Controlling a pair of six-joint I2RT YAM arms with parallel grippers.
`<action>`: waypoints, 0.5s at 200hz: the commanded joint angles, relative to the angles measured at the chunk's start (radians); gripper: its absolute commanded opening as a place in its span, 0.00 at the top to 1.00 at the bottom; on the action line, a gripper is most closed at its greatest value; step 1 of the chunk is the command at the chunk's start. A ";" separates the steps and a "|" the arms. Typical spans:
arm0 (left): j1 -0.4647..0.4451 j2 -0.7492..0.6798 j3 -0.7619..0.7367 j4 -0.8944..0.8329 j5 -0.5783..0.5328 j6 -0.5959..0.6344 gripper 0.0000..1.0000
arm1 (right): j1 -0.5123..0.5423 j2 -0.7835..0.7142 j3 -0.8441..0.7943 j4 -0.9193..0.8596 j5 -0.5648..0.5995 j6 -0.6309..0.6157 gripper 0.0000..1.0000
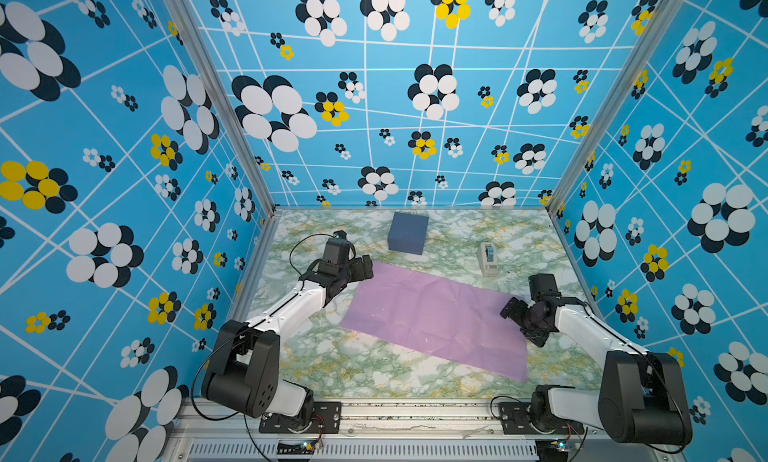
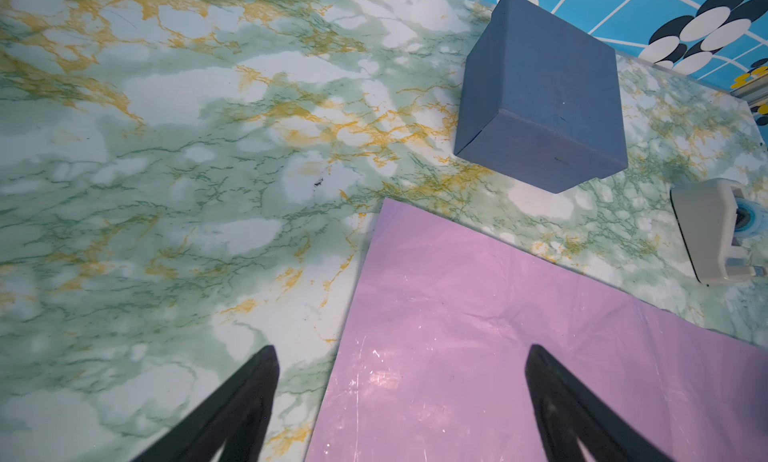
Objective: Wrap the gift box in paper
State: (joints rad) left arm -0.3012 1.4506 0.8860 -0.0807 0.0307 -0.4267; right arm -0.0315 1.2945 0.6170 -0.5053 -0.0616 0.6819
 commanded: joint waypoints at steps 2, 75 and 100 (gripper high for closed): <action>0.006 0.019 0.025 -0.012 0.008 0.002 0.06 | 0.006 0.024 -0.013 0.044 -0.048 0.015 0.06; 0.015 0.064 0.049 -0.008 0.074 -0.015 0.07 | 0.119 0.078 -0.004 0.172 -0.121 0.101 0.08; 0.021 0.097 0.079 -0.027 0.114 -0.025 0.10 | 0.188 0.108 0.022 0.203 -0.116 0.128 0.08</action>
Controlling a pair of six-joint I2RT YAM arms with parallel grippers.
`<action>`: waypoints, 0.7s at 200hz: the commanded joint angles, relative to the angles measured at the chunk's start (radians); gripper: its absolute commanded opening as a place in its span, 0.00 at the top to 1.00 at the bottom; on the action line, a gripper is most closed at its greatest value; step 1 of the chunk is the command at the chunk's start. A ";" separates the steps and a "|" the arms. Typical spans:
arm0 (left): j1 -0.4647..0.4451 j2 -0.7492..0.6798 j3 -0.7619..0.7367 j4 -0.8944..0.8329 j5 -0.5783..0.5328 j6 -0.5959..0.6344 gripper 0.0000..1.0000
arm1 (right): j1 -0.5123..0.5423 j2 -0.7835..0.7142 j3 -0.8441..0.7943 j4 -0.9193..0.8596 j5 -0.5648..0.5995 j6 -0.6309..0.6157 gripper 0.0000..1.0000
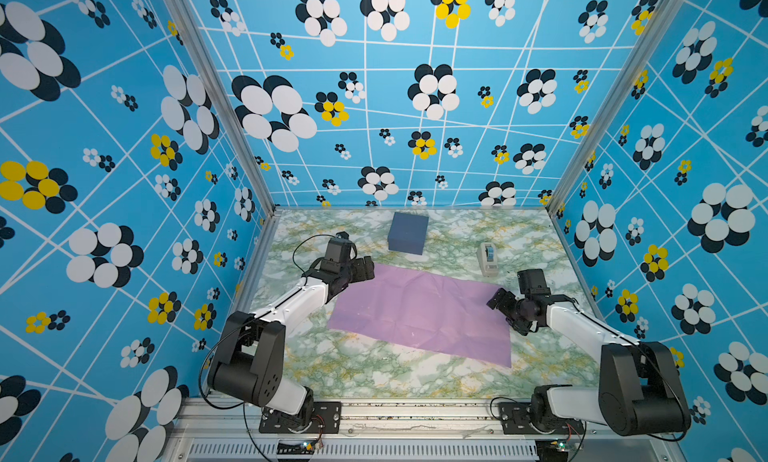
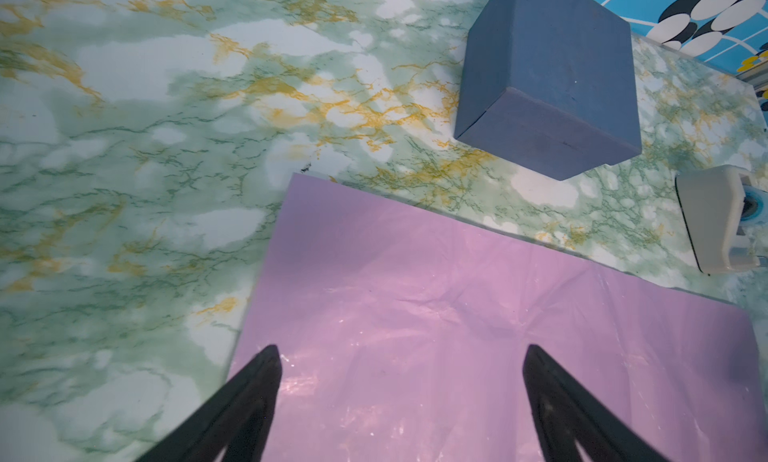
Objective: Wrap the gift box in paper
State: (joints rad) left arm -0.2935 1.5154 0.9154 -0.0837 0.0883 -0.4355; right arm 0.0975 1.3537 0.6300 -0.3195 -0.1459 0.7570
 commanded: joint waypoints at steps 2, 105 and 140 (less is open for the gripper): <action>0.014 0.035 0.052 -0.027 0.059 -0.017 0.10 | 0.061 0.050 0.013 0.013 -0.030 0.053 0.08; 0.087 0.392 0.548 -0.114 0.252 0.106 0.15 | 0.282 -0.041 0.272 0.018 -0.038 -0.031 0.37; 0.087 0.485 0.637 -0.052 0.281 0.075 0.14 | 0.421 0.175 0.361 0.274 -0.102 0.019 0.47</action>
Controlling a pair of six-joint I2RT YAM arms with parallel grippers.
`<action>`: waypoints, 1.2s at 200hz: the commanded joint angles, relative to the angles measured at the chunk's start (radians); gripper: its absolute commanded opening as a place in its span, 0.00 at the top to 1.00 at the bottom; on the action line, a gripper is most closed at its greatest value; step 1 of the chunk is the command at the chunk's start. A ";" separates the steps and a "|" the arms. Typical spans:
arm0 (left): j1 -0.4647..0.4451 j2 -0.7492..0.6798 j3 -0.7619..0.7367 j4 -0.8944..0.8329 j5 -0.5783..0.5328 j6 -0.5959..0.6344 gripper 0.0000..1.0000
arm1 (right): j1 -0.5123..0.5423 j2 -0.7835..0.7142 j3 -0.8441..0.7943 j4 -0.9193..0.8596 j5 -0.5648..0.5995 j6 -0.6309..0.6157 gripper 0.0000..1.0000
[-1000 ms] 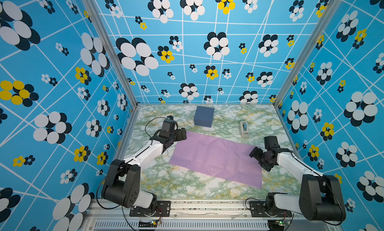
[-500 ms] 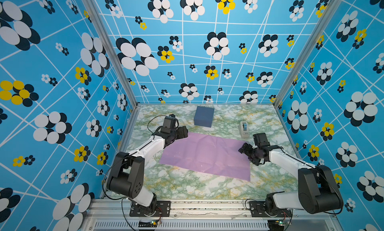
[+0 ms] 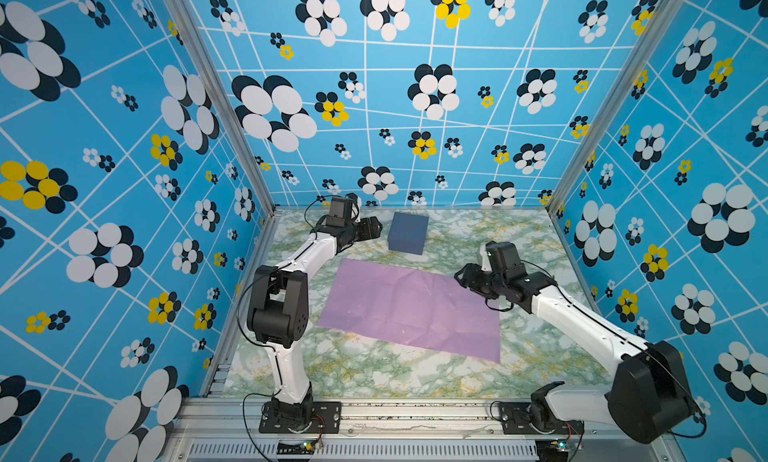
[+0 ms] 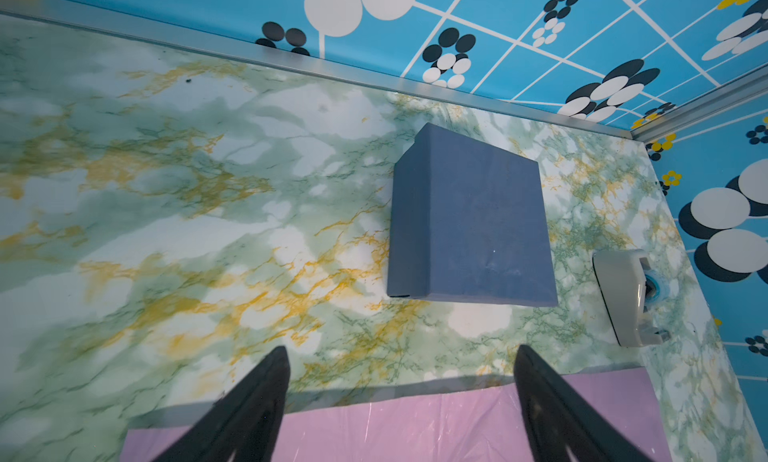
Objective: Wrap the gift box in paper
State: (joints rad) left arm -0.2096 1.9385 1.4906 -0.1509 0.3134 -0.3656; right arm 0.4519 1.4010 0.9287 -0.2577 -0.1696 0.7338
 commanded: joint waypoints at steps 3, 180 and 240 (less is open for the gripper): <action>0.002 0.072 0.072 0.017 0.057 0.006 0.13 | 0.075 0.155 0.070 0.232 -0.087 0.047 0.48; -0.030 0.567 0.502 0.320 0.137 -0.144 0.13 | 0.125 0.709 0.157 0.601 -0.116 0.351 0.87; -0.047 0.691 0.628 0.364 0.132 -0.202 0.11 | 0.126 0.734 0.154 0.590 -0.131 0.369 0.87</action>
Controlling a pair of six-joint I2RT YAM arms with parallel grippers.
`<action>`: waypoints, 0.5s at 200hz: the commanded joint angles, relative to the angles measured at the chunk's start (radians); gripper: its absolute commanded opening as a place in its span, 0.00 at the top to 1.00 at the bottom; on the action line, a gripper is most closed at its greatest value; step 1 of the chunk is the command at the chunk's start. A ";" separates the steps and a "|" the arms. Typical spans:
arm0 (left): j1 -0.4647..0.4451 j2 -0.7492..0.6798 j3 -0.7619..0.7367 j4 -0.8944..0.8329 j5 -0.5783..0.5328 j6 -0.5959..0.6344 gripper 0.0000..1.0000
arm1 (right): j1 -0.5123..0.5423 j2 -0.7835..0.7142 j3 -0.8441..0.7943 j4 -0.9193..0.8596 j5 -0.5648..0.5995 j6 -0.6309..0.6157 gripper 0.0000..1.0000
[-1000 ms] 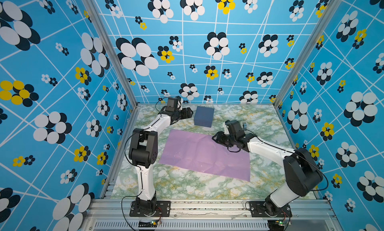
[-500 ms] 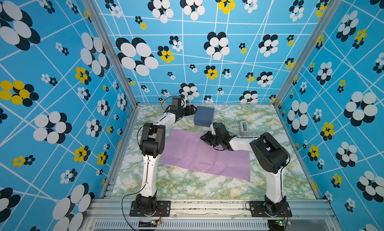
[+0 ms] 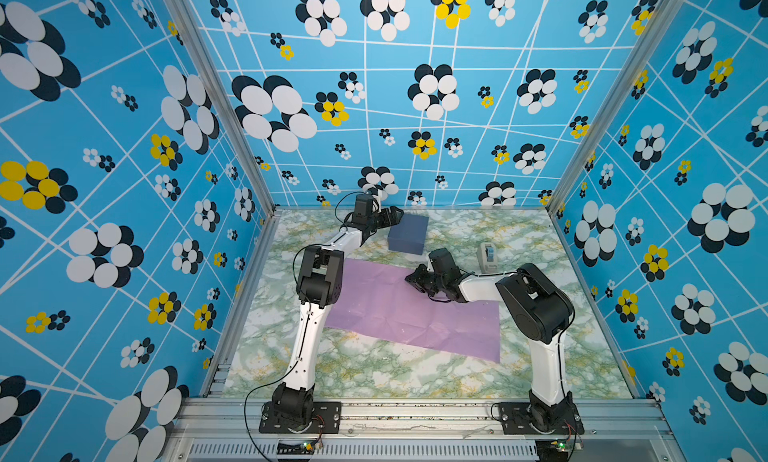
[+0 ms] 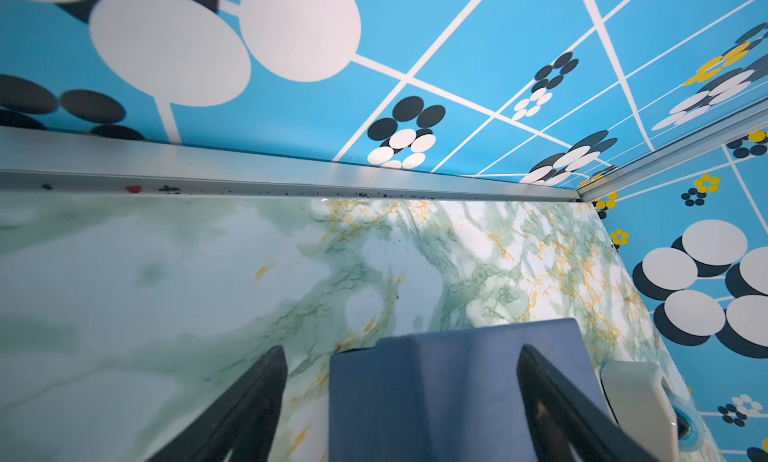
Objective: Wrap the gift box in paper
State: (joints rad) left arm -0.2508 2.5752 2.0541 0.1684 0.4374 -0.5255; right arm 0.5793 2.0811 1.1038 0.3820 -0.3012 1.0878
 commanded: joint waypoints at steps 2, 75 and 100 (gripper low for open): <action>-0.007 0.059 0.069 0.047 0.010 -0.045 0.10 | -0.002 0.054 -0.023 -0.049 0.001 0.015 0.87; -0.009 0.188 0.244 0.138 0.242 -0.119 0.12 | -0.021 0.041 -0.050 -0.051 -0.004 0.006 0.88; -0.011 0.175 0.235 0.133 0.324 -0.099 0.18 | -0.021 0.033 -0.041 -0.061 -0.007 -0.009 0.88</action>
State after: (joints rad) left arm -0.2562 2.7392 2.2620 0.2630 0.6353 -0.6289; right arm 0.5671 2.0884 1.0889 0.4221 -0.3248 1.0927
